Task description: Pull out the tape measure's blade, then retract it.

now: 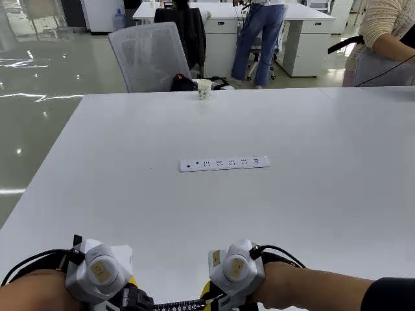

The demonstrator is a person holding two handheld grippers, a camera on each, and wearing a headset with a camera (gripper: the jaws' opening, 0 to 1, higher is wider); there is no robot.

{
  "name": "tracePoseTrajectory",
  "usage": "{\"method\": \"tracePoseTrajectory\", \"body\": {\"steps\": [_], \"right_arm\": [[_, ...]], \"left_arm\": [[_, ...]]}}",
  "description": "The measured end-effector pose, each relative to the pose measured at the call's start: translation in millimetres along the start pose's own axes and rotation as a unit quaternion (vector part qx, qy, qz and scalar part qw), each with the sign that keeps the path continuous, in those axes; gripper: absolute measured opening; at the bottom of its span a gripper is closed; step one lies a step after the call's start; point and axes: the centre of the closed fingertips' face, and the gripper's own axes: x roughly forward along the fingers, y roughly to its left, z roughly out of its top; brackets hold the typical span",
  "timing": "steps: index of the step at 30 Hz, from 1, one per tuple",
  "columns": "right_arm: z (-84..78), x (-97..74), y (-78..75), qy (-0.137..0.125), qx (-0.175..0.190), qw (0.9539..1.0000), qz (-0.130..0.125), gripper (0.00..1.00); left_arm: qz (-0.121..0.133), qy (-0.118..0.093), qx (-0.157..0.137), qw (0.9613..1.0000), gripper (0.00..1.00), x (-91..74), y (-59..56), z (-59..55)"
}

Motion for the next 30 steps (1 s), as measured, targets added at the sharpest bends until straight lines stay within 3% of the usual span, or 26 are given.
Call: {"method": "tracePoseTrajectory", "body": {"steps": [30], "right_arm": [[-16.7,-12.2,-1.1,0.01,-0.001,0.9999,-0.005,0.11]], "left_arm": [[0.0,0.0,0.0,1.0,0.32,0.6,-0.4,-0.3]]}}
